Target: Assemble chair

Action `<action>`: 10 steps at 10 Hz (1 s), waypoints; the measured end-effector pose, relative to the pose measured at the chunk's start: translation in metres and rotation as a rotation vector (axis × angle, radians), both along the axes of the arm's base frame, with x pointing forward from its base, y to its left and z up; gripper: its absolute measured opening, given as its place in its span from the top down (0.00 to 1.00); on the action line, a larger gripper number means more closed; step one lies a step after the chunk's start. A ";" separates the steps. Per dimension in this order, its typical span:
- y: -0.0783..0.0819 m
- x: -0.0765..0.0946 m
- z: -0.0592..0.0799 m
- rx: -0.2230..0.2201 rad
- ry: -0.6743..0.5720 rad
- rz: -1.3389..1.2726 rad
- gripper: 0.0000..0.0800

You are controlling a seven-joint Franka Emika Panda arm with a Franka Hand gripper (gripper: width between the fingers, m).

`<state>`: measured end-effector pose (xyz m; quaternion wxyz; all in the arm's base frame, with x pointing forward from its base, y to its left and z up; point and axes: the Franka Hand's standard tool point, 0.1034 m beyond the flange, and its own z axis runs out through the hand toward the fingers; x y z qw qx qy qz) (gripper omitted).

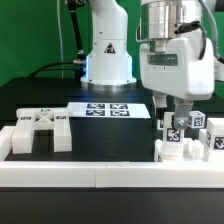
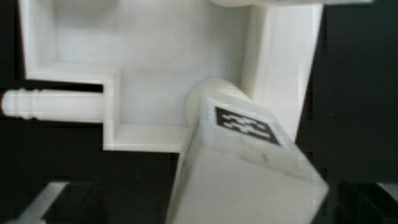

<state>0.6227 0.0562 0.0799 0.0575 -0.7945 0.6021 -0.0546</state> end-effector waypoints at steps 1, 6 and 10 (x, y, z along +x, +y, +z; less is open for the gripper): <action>0.000 0.000 -0.001 -0.016 -0.002 0.102 0.19; -0.001 0.003 0.000 -0.079 0.014 0.545 0.19; -0.001 0.003 0.000 -0.143 0.026 0.831 0.19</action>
Offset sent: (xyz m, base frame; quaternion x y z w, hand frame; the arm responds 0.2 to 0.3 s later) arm 0.0076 0.0049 0.0013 -0.0406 -0.0153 -0.1917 0.9805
